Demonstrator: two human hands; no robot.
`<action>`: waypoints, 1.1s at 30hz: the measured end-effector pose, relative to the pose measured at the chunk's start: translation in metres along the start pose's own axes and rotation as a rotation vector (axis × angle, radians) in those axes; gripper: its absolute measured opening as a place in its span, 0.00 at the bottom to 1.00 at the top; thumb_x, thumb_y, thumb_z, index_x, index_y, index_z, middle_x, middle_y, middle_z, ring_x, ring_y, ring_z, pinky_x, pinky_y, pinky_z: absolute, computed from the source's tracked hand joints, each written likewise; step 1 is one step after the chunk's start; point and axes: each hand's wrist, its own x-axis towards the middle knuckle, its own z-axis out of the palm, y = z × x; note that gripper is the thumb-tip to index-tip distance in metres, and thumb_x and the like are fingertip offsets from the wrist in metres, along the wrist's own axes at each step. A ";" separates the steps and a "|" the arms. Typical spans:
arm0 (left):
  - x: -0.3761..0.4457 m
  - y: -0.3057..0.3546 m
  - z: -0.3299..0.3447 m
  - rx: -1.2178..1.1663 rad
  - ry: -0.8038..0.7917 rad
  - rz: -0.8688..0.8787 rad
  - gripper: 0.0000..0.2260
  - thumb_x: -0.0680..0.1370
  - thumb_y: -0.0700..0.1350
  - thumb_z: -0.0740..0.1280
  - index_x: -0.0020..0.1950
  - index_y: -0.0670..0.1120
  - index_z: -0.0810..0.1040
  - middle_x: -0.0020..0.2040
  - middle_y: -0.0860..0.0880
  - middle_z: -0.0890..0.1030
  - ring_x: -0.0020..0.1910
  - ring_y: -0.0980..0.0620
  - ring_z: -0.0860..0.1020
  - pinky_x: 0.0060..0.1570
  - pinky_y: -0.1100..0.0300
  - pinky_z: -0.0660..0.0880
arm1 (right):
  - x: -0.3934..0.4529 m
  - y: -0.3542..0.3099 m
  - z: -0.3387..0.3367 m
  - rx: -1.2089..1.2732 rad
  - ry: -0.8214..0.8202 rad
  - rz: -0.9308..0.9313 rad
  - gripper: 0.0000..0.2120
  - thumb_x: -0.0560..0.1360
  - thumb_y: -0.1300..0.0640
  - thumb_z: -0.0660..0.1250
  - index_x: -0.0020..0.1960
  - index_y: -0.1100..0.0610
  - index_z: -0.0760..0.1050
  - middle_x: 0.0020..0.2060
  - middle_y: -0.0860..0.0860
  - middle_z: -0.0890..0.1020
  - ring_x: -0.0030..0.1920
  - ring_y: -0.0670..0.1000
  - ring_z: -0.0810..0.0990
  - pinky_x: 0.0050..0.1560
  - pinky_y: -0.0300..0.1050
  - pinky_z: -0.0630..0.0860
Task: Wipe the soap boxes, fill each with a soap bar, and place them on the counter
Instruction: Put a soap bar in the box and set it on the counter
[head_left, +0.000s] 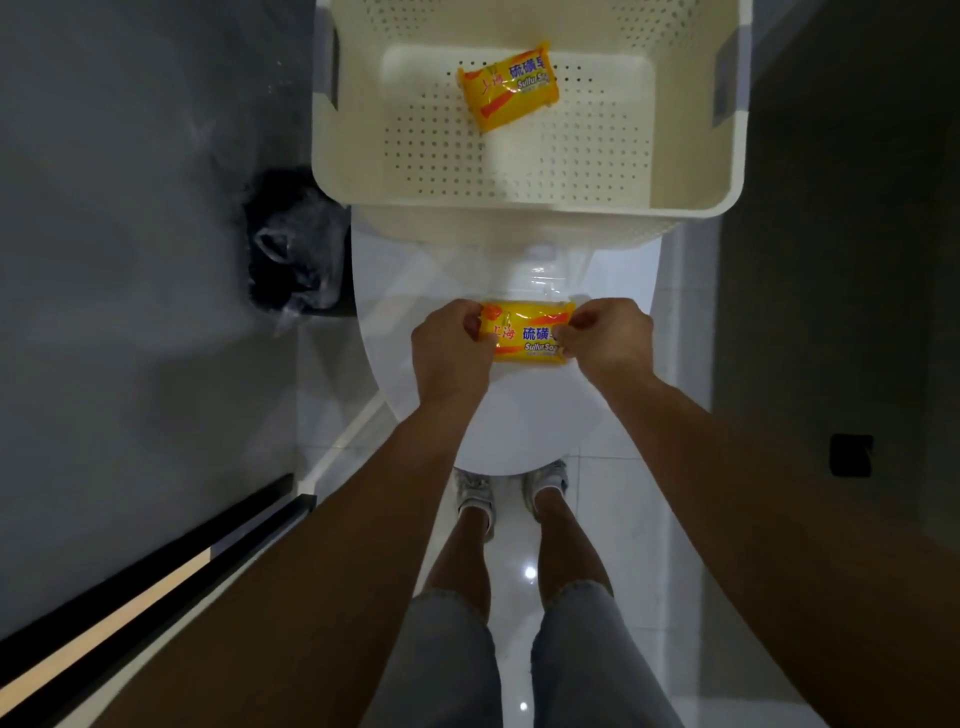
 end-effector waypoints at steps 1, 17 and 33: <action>0.003 0.000 0.001 0.011 0.000 0.000 0.10 0.74 0.37 0.71 0.54 0.44 0.83 0.48 0.46 0.84 0.48 0.49 0.81 0.53 0.55 0.77 | 0.003 -0.001 0.000 -0.010 0.000 -0.006 0.03 0.74 0.56 0.74 0.46 0.55 0.85 0.43 0.55 0.86 0.47 0.54 0.84 0.52 0.49 0.81; 0.015 0.002 0.011 0.191 -0.043 0.046 0.08 0.76 0.44 0.72 0.54 0.45 0.79 0.52 0.47 0.79 0.51 0.49 0.78 0.53 0.49 0.78 | 0.006 0.001 0.006 -0.194 0.049 -0.092 0.05 0.74 0.56 0.73 0.48 0.56 0.83 0.43 0.53 0.84 0.44 0.55 0.82 0.47 0.49 0.81; 0.011 -0.001 0.011 0.054 -0.021 0.004 0.11 0.75 0.35 0.69 0.56 0.45 0.82 0.52 0.46 0.81 0.52 0.49 0.79 0.54 0.52 0.77 | 0.000 0.008 0.006 -0.078 0.073 -0.173 0.08 0.73 0.62 0.67 0.41 0.54 0.84 0.37 0.51 0.85 0.40 0.53 0.82 0.37 0.44 0.76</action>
